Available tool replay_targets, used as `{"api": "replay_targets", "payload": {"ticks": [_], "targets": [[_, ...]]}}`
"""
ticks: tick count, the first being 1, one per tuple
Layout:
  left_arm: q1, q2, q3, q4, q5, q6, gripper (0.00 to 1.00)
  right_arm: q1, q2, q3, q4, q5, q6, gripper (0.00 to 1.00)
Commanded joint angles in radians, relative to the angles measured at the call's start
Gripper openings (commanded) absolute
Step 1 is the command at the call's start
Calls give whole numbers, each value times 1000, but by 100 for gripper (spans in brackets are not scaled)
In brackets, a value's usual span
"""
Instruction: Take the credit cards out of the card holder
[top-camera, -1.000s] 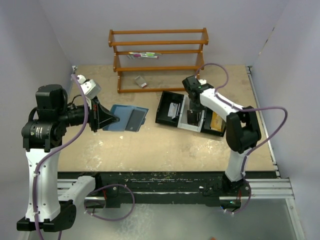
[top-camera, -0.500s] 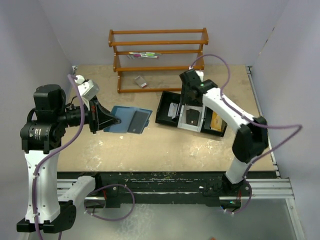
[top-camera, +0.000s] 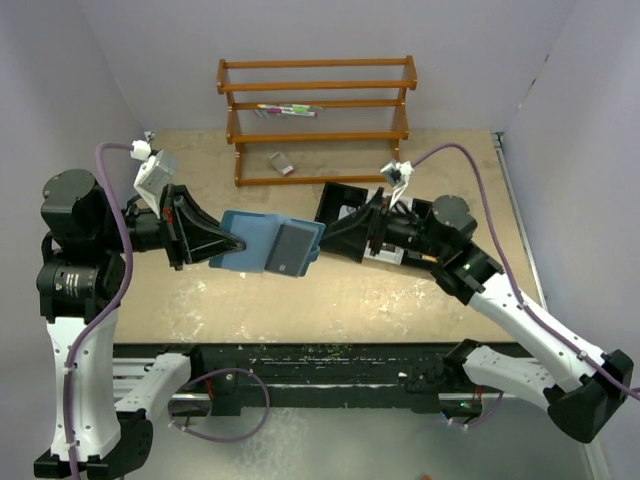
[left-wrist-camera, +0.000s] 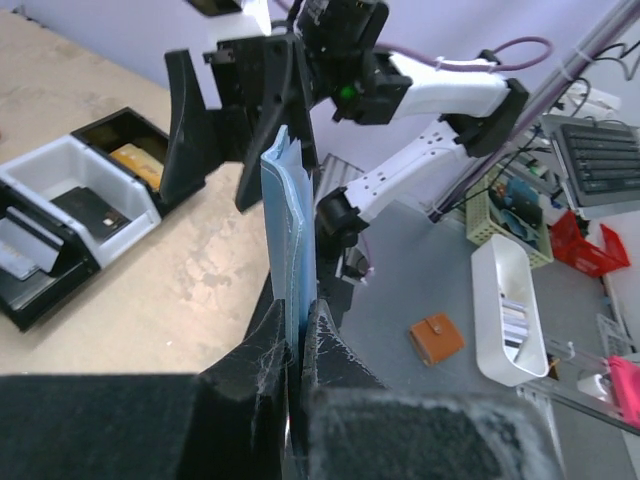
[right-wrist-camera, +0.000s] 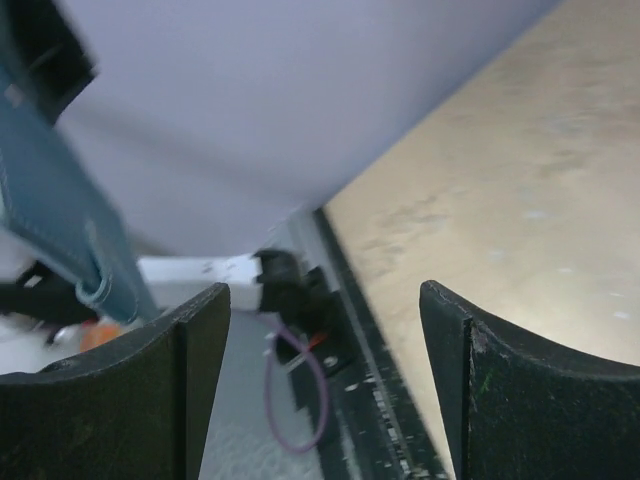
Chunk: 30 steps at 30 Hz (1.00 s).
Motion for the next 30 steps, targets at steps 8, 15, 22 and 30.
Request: {"api": "replay_targets", "payload": {"ticks": [8, 15, 22, 30], "targets": [[5, -9, -44, 341, 101, -337, 0, 197, -6, -13, 463, -153, 118, 73], [5, -4, -44, 346, 93, -345, 0, 261, -11, -41, 496, -179, 90, 77], [5, -4, -35, 351, 89, -352, 0, 294, -39, -44, 458, -167, 59, 77], [5, -3, -31, 365, 88, -369, 0, 296, -75, -41, 430, -115, 45, 58]]}}
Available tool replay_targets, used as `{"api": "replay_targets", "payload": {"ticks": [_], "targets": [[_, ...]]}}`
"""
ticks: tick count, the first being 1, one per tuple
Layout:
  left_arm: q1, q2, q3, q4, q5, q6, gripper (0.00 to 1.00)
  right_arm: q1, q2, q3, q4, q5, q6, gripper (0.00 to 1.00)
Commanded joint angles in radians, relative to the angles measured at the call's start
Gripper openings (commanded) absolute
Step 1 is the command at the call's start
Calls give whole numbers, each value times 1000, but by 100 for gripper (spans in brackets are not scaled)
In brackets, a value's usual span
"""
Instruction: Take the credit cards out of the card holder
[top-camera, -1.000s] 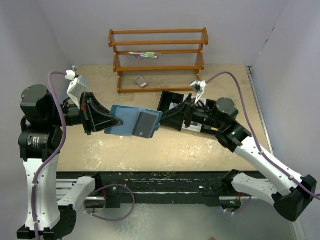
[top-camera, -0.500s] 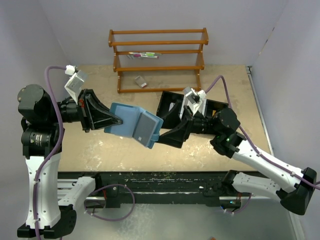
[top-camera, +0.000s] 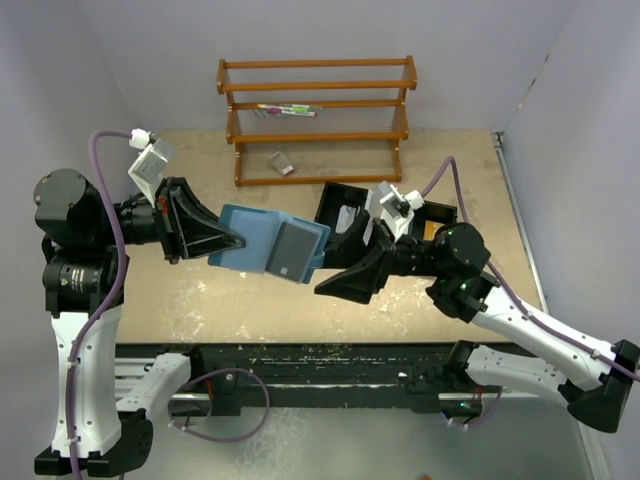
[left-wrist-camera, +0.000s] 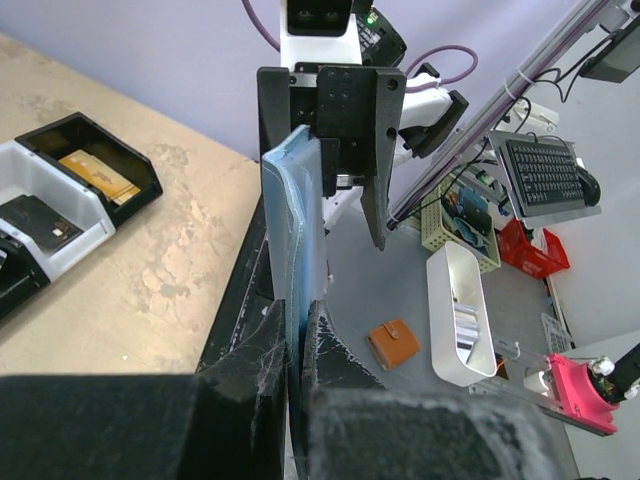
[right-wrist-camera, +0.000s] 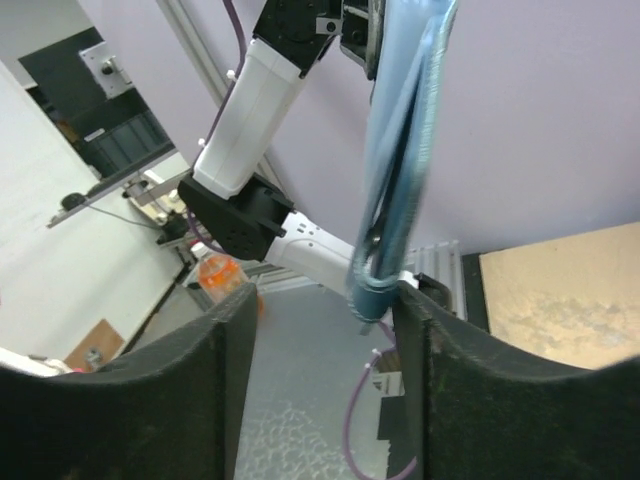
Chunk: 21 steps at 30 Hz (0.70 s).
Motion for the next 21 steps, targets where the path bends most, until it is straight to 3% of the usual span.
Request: {"api": "replay_targets", "payload": {"ticks": [1, 8, 12, 15, 21], "targets": [[5, 2, 16, 54, 4, -30, 0, 7, -28, 19, 6, 53, -25, 53], [5, -2, 16, 59, 17, -39, 0, 7, -6, 89, -97, 138, -41, 32], [5, -3, 15, 65, 27, -48, 0, 7, -1, 103, -110, 151, -40, 25], [5, -2, 14, 69, 35, -55, 0, 7, -12, 103, -99, 161, -37, 13], [4, -7, 5, 99, 55, -88, 0, 7, -18, 107, -96, 161, -38, 12]]}}
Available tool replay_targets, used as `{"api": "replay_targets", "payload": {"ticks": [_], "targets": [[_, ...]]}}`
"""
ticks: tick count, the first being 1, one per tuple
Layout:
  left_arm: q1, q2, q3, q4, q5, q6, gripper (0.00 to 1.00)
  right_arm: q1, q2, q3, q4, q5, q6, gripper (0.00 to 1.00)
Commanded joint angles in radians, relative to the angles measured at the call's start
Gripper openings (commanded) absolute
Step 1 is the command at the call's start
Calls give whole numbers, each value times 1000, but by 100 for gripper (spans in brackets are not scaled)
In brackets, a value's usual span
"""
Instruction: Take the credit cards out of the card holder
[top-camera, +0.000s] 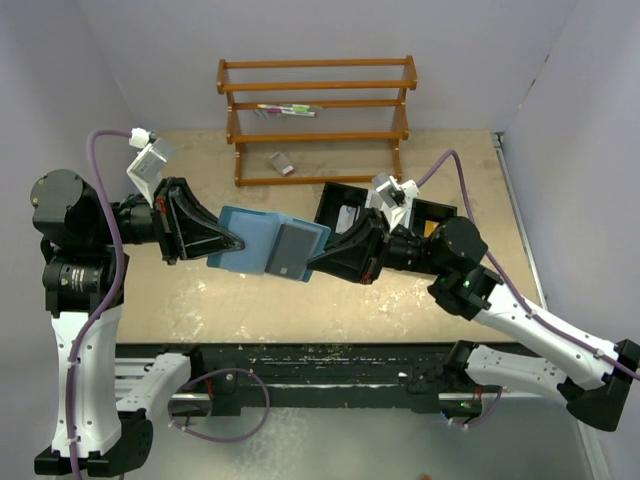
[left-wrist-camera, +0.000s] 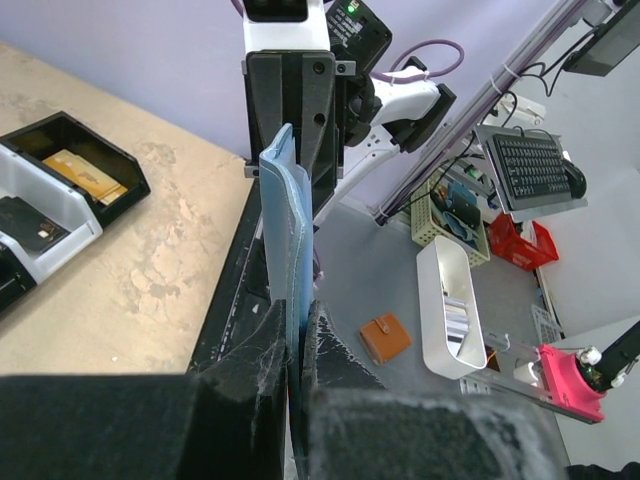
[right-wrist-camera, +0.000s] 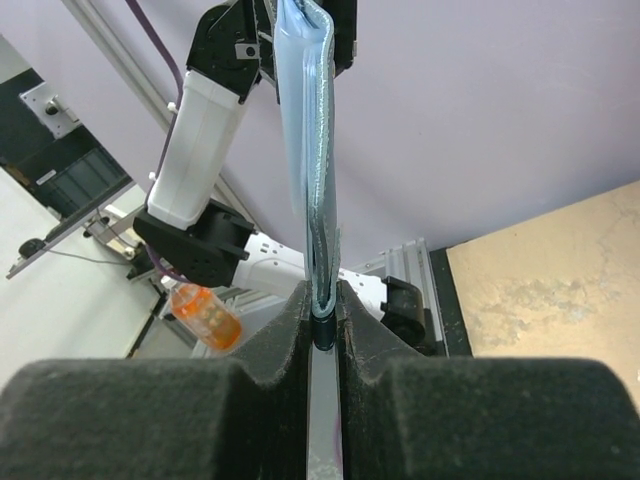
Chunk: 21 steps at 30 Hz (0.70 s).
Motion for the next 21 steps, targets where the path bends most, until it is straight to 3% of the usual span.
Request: {"api": "replay_targets", "payload": {"ticks": [1, 7, 21], "targets": [[5, -7, 3, 62, 31, -43, 0, 5, -21, 50, 46, 26, -11, 13], [5, -12, -3, 104, 46, -86, 0, 5, -35, 41, 62, -14, -17, 21], [5, -22, -10, 147, 50, -130, 0, 5, -37, 50, 34, -4, -19, 18]]}}
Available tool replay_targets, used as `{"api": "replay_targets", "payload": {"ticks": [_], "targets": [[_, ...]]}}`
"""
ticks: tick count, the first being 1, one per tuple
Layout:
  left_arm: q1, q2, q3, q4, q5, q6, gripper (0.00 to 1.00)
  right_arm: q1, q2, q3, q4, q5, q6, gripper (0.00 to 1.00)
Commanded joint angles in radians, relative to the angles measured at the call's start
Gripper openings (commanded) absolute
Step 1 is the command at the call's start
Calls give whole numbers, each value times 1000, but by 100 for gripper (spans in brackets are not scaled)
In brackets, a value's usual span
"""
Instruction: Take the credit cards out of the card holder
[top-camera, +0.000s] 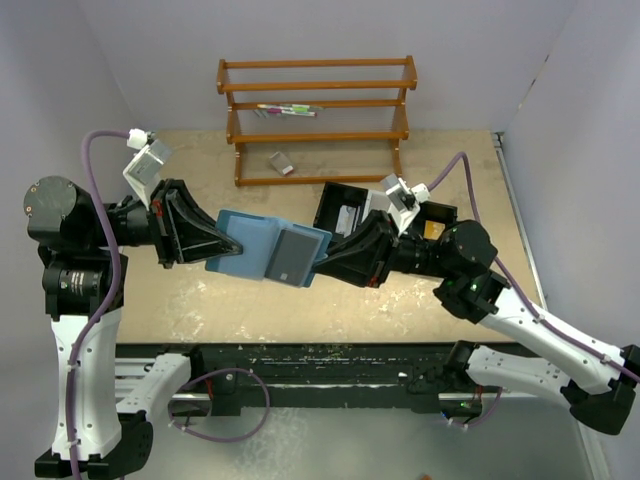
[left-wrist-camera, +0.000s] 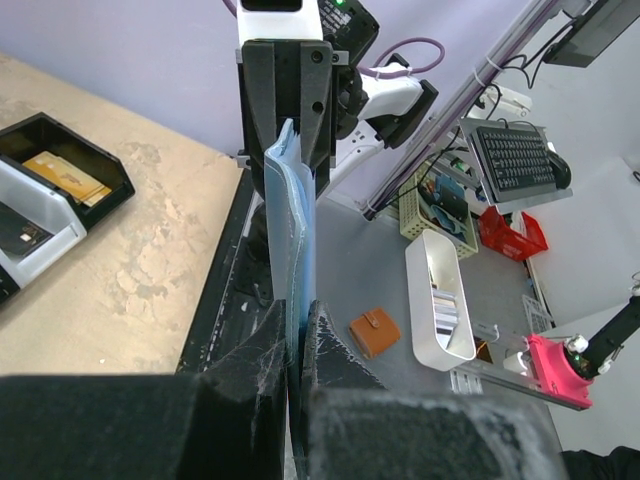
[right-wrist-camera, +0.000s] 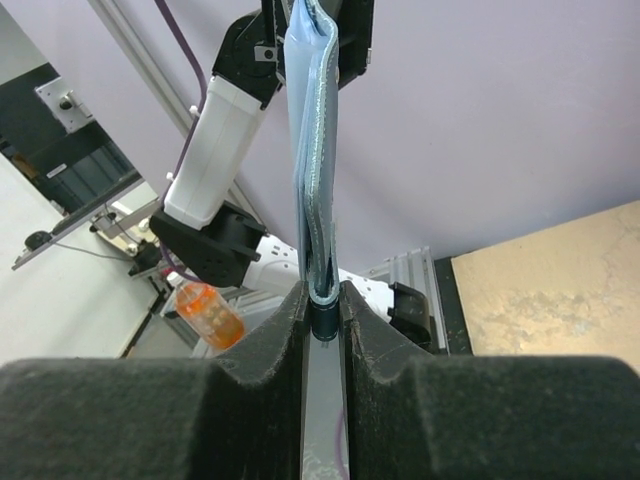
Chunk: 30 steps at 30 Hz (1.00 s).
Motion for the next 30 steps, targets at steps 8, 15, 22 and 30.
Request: {"api": "replay_targets", "payload": {"ticks": [8, 15, 22, 30], "targets": [[4, -11, -12, 49, 12, -25, 0, 3, 25, 97, 13, 44, 6, 44], [5, -7, -8, 45, 10, -21, 0, 8, 11, 93, -4, 58, -10, 45], [5, -2, 3, 49, 10, -30, 0, 8, -26, 67, 4, -6, -41, 29], [5, -5, 0, 50, 5, -31, 0, 8, -27, 76, 2, 10, -27, 19]]}}
